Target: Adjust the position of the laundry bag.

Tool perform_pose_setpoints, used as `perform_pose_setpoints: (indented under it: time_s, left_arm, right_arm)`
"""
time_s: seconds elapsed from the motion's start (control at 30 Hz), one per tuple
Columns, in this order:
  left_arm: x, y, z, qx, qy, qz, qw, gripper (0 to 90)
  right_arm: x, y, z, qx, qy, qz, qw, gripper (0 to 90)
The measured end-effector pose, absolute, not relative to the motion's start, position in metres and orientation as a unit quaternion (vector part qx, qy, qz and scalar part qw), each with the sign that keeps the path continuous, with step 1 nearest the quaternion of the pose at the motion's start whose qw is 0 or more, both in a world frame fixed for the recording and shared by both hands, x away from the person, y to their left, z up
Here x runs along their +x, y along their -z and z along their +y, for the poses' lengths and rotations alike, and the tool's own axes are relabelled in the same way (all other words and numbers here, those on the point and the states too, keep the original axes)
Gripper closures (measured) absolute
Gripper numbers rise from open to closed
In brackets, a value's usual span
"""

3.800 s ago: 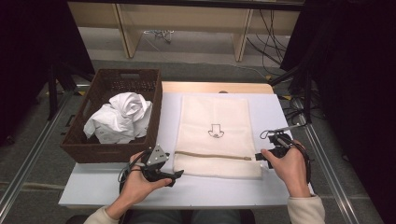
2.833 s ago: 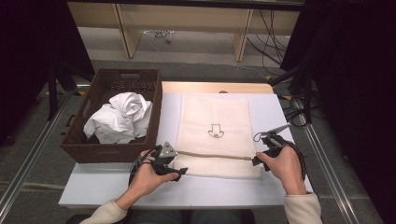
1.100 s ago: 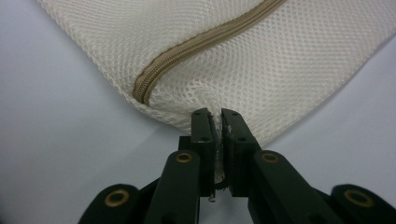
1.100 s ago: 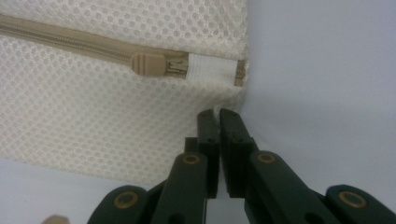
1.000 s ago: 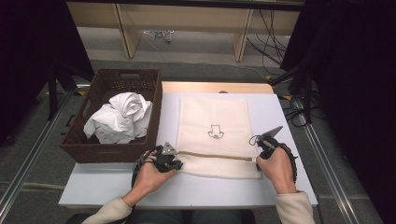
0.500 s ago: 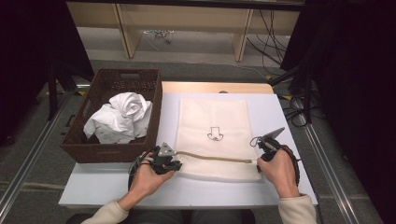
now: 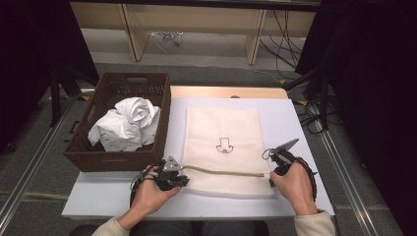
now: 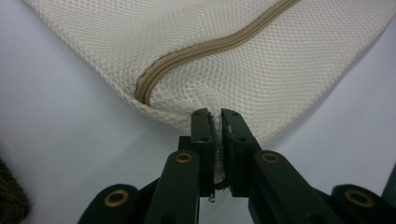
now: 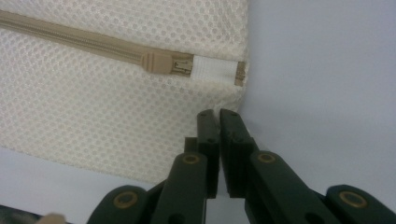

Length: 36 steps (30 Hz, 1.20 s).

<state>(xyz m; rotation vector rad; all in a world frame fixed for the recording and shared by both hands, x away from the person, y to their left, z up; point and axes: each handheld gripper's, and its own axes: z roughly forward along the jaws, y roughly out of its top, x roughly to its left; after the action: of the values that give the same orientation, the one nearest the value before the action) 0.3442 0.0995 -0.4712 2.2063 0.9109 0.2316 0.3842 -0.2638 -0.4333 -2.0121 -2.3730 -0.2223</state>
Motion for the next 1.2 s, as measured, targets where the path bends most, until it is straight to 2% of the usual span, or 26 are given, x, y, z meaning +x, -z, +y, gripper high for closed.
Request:
perform_pose_setpoints:
  time_s: [0.13, 0.2, 0.7, 1.2]
  left_arm:
    - [0.337, 0.472, 0.103, 0.859, -0.084, 0.352, 0.361, 83.5]
    - [0.335, 0.472, 0.104, 0.860, -0.082, 0.350, 0.361, 83.4]
    - [0.325, 0.477, 0.108, 0.869, -0.074, 0.345, 0.346, 81.6]
    - [0.316, 0.478, 0.107, 0.875, -0.068, 0.338, 0.339, 75.7]
  right_arm:
    - [0.381, 0.435, -0.266, -0.618, 0.075, -0.782, 0.009, 88.2]
    - [0.378, 0.434, -0.261, -0.638, 0.066, -0.767, 0.022, 88.1]
    - [0.365, 0.434, -0.257, -0.634, 0.069, -0.769, 0.026, 87.9]
    - [0.362, 0.434, -0.259, -0.624, 0.058, -0.779, 0.035, 87.5]
